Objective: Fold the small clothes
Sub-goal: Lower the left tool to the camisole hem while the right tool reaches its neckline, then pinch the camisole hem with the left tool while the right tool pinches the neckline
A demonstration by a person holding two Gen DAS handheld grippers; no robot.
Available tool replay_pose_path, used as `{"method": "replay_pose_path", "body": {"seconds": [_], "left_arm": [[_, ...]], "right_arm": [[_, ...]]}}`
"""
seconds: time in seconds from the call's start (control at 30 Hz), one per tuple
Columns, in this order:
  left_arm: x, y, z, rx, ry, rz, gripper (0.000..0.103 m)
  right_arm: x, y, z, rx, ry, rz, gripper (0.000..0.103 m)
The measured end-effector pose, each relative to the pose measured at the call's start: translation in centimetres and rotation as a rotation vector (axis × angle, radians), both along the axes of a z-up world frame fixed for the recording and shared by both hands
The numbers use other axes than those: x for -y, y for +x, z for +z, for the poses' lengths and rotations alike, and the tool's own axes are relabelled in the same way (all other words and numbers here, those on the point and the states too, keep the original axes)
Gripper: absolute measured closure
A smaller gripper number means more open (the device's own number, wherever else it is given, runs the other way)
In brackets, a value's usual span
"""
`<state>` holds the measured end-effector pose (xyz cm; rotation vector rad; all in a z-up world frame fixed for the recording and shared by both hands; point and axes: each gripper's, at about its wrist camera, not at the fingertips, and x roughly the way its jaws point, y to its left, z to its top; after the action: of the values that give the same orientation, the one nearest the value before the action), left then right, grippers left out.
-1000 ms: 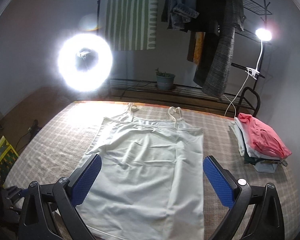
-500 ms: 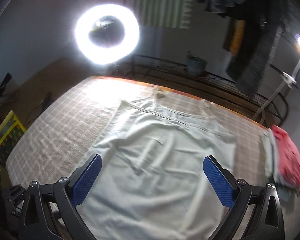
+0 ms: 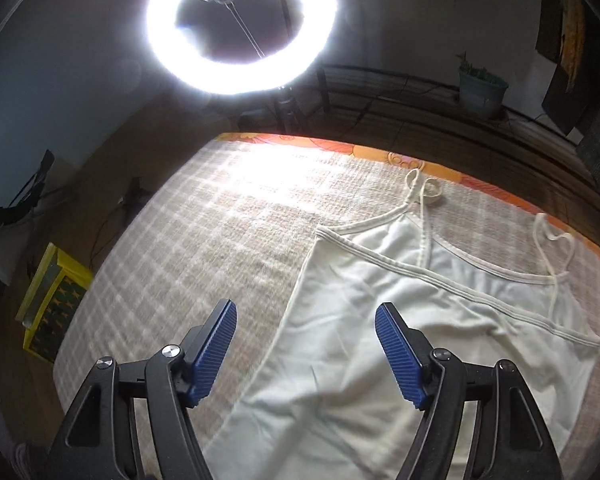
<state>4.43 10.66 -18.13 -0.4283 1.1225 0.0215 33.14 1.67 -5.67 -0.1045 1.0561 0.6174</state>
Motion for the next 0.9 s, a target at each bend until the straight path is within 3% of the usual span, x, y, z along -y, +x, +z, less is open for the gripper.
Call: {"method": "replay_pose_path", "body": {"seconds": [0.07, 0.23, 0.3, 0.4, 0.63, 0.73, 0.8, 0.9], "left_arm": [[0.3, 0.2, 0.0, 0.002, 0.008, -0.011, 0.044], [0.9, 0.9, 0.0, 0.003, 0.047, -0.02, 0.063], [0.8, 1.3, -0.2, -0.001, 0.035, -0.018, 0.081], [0.3, 1.8, -0.4, -0.01, -0.003, -0.01, 0.097], [-0.1, 1.4, 0.1, 0.016, -0.031, -0.021, 0.103], [0.0, 1.1, 0.7, 0.042, -0.03, -0.029, 0.103], [0.1, 0.8, 1.1, 0.06, -0.023, -0.036, 0.103], [0.0, 0.2, 1.9, 0.082, -0.02, -0.045, 0.103]], "right_arm": [[-1.1, 1.4, -1.4, -0.039, -0.007, -0.013, 0.031], [-3.8, 4.1, -4.5, -0.116, -0.058, -0.034, 0.042], [-4.6, 4.7, -5.4, -0.134, -0.07, -0.036, 0.052], [-6.2, 5.2, -6.8, -0.143, -0.109, -0.029, 0.053], [-8.1, 5.8, -8.3, -0.129, -0.206, 0.012, 0.07], [-8.3, 5.8, -8.7, -0.115, -0.239, 0.019, 0.087], [-8.0, 5.8, -8.6, -0.108, -0.235, 0.022, 0.1], [-6.8, 6.1, -8.2, -0.122, -0.189, 0.006, 0.103]]}}
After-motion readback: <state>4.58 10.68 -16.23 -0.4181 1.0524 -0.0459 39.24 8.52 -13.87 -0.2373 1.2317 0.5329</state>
